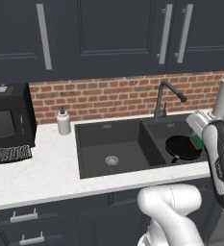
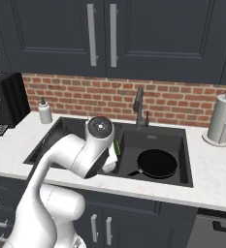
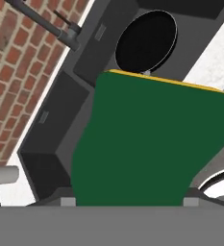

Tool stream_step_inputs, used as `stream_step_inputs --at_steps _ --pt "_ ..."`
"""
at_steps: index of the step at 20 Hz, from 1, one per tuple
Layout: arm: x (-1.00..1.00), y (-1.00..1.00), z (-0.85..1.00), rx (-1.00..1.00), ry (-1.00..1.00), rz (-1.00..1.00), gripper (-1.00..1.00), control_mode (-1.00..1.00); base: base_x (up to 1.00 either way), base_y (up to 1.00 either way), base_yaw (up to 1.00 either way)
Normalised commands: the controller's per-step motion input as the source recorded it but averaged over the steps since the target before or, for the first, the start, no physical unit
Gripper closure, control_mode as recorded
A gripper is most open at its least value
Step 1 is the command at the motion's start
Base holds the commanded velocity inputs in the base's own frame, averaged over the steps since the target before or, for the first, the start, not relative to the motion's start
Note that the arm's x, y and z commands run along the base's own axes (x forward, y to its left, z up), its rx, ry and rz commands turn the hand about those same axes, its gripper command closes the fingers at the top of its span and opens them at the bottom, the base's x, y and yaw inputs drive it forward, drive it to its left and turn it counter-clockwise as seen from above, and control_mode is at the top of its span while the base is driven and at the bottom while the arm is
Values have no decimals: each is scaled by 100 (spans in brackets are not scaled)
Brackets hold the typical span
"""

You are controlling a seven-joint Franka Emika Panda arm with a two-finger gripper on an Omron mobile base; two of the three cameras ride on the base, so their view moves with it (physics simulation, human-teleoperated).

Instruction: Pick the pan and sponge and place them into the sink. Then turn on the water.

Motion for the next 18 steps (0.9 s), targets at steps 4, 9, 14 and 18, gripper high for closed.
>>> stream_step_inputs --at_steps 4,9,14,18 --pt "13 -81 0 11 0 4 100 -100 0 0 0" --pt "39 -57 0 7 5 3 100 -100 0 0 0" --pt "51 -46 0 5 15 2 100 -100 0 0 0" --pt "57 -37 -2 3 13 1 100 -100 0 0 0"
